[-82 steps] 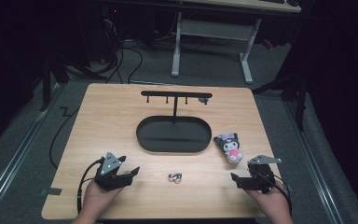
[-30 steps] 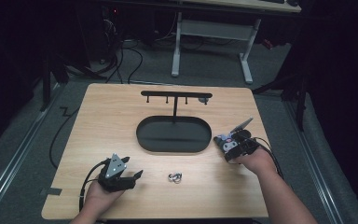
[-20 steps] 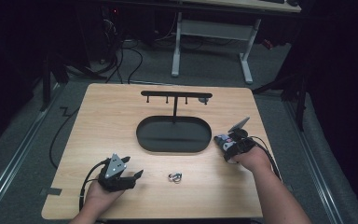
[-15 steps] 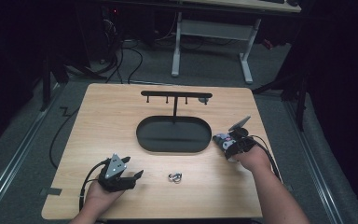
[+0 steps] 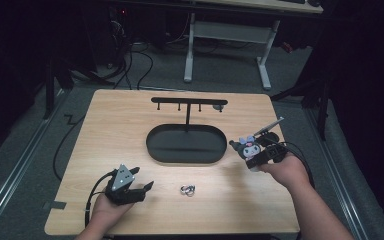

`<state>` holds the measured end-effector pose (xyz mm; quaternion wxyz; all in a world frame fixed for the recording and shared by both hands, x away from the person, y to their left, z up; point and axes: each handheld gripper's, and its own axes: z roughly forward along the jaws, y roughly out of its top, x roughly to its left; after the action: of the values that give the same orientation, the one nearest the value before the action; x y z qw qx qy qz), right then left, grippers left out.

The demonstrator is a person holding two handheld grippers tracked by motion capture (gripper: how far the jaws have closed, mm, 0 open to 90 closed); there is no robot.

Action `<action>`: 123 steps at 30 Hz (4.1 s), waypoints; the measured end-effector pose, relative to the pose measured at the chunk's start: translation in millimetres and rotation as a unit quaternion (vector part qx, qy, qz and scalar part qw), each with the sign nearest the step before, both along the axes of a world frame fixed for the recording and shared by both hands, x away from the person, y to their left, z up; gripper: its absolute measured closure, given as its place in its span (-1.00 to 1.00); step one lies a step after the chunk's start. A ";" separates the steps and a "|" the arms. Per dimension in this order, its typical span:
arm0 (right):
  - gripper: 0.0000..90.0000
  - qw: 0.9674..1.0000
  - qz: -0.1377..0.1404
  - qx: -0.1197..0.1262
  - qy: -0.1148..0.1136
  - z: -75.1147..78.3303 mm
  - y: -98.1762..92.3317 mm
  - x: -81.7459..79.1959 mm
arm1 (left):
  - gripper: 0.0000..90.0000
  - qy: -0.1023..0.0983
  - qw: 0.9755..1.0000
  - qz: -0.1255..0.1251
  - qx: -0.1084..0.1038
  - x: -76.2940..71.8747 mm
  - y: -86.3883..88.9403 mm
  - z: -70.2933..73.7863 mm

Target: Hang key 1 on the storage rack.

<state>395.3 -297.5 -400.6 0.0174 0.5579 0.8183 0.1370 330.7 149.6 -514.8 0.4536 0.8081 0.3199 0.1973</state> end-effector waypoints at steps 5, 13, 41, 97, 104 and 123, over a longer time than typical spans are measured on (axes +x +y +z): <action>0.09 1.000 0.019 0.004 -0.010 18.5 10.3 -4.9 | -0.35 -0.001 1.000 0.000 -0.004 -1.2 1.2 0.6; 0.08 0.999 0.036 0.012 -0.006 22.6 23.4 -3.1 | -0.34 0.000 1.000 -0.007 0.002 -1.7 -1.3 -1.0; 0.08 0.999 0.039 0.034 -0.005 51.9 40.8 21.2 | -0.34 0.002 1.000 -0.010 0.007 -2.4 0.6 -2.7; 0.06 0.998 0.008 0.053 -0.043 45.8 26.6 57.3 | -0.33 0.010 1.000 -0.003 0.006 -1.4 5.8 -5.0; 0.06 0.998 0.011 0.039 -0.041 28.2 29.6 61.3 | -0.33 0.011 1.000 -0.005 0.012 -2.5 5.3 -5.2; 0.04 0.999 0.017 0.014 -0.038 -3.2 58.5 87.4 | -0.32 0.008 1.000 -0.007 0.009 -3.7 8.4 -3.9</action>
<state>482.7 -238.9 -403.8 0.0388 0.5387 0.8243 0.1699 326.9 158.1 -518.7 0.4447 0.8160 0.3162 0.1905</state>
